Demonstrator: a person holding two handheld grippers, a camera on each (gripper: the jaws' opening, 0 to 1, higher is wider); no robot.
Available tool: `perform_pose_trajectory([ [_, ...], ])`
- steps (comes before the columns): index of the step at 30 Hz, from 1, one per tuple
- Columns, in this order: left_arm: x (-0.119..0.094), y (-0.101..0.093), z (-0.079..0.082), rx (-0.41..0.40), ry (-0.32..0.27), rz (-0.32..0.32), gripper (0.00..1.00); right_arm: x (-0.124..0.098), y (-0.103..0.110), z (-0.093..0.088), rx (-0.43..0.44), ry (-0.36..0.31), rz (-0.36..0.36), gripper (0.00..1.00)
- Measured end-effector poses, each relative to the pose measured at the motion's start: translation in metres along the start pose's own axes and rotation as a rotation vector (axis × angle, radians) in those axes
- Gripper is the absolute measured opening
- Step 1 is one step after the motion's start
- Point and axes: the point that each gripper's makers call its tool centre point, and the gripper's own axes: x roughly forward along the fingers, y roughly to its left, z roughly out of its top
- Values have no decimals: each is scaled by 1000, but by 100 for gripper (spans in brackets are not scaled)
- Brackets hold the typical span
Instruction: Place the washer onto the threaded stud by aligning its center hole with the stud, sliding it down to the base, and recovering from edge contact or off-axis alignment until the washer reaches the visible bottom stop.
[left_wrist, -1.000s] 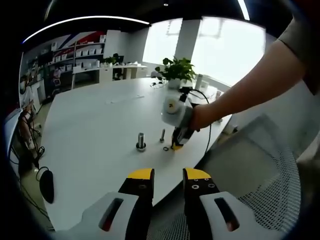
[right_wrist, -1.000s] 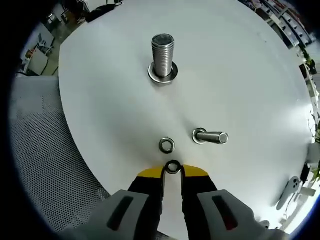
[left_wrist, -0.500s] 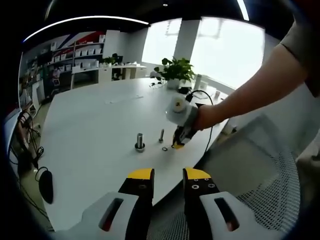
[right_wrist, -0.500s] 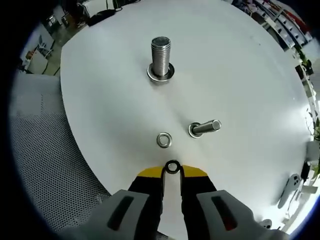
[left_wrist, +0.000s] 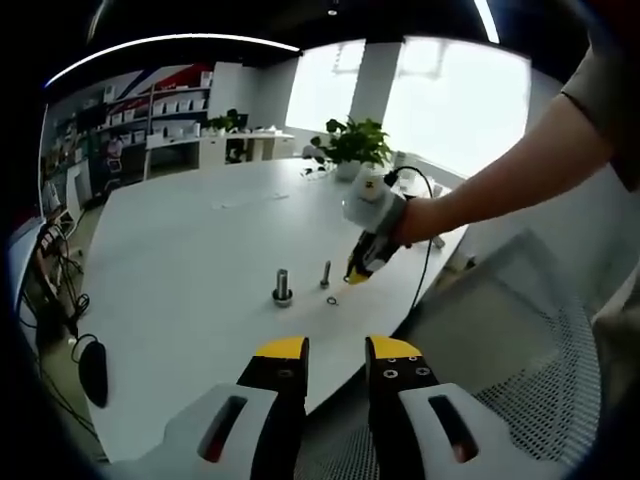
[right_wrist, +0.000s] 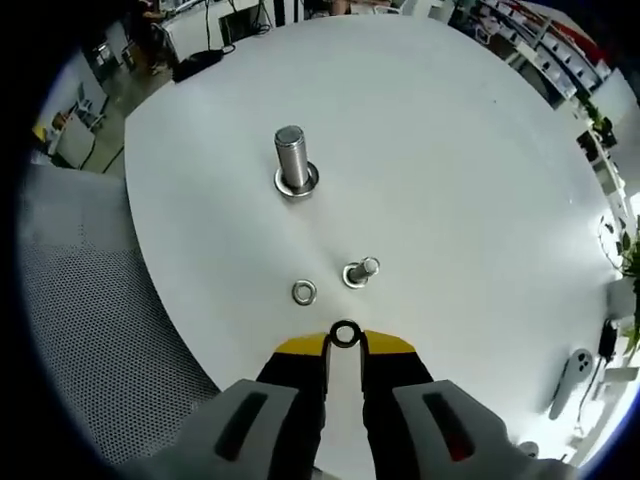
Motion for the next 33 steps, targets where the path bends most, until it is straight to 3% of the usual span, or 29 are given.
perform_pose_trajectory([
  [19,0,1,-1,-1,8,10,20,-22,-7,35,-30,-137,-22,14],
  [33,0,2,-2,-1,10,13,20,-12,-8,43,-49,-127,-15,14],
])
